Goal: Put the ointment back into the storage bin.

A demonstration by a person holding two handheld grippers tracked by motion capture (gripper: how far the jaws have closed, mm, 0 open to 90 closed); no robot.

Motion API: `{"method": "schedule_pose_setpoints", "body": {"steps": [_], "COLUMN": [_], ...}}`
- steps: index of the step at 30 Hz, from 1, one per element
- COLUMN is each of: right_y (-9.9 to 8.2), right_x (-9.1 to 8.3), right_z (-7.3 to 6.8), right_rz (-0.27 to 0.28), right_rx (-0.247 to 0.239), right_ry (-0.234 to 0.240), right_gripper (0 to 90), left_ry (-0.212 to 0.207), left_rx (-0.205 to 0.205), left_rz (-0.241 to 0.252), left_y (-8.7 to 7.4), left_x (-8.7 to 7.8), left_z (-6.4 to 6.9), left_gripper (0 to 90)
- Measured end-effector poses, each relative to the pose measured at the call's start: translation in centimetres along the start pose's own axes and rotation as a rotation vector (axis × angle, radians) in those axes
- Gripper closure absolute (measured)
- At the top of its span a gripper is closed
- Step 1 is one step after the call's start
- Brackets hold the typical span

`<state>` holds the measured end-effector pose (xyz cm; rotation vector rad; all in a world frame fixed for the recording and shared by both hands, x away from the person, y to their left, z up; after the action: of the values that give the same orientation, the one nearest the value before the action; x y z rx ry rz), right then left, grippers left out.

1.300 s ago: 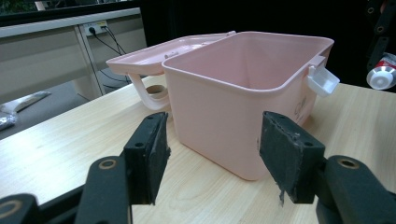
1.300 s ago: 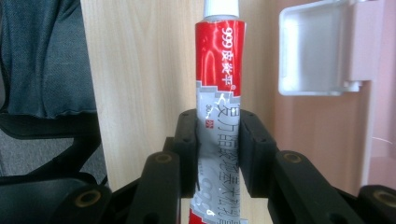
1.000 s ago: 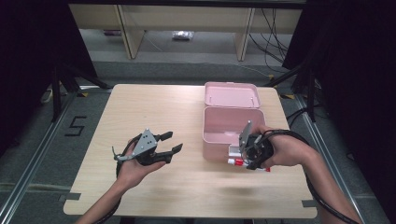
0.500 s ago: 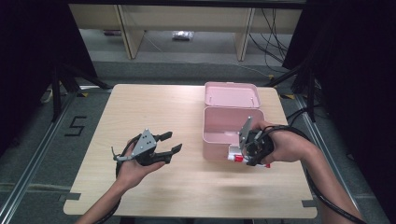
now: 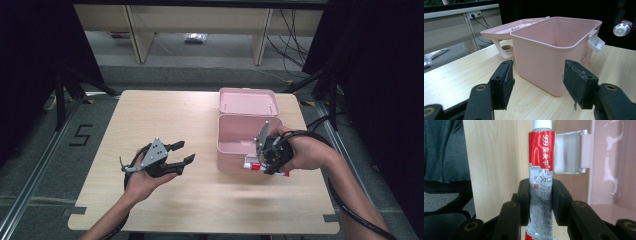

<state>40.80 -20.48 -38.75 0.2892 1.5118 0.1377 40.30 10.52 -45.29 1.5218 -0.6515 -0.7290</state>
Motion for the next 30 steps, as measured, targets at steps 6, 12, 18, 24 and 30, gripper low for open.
{"method": "schedule_pose_setpoints", "body": {"steps": [6, 12, 18, 24, 30], "right_y": [0.1, 0.1, 0.1, 0.3, 0.4], "right_x": [-0.3, -0.7, -1.0, -1.2, -1.5], "right_z": [0.1, 0.4, 0.6, 0.8, 1.1], "right_rz": [0.005, -0.003, -0.003, 0.009, -0.001], "right_rx": [0.003, 0.009, 0.013, 0.007, 0.001], "right_ry": [-0.002, -0.001, -0.014, -0.015, -0.025], "right_gripper": [72.3, 72.3, 72.3, 72.3, 72.2], "left_ry": [-0.003, -0.003, -0.004, -0.005, -0.004], "left_rx": [0.000, 0.001, 0.002, 0.003, 0.003], "left_rz": [0.000, 0.002, -0.001, -0.002, -0.002], "left_y": [0.0, 0.1, 0.1, 0.2, 0.2], "left_x": [0.1, 0.2, 0.2, 0.2, 0.2], "left_z": [0.0, 0.1, 0.1, 0.1, 0.0], "left_gripper": [40.5, 40.5, 40.4, 40.3, 40.3]}}
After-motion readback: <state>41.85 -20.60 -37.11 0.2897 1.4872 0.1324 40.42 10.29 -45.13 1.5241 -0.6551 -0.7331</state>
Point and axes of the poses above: each handheld gripper's, and its own axes: x roughly forward along the jaws, y roughly out of its top, z roughly to its right, the point moved 4 cm from there along x, roughly forward along the jaws, and after that the axes turned 9 degrees about z, right-handed, at the moved point
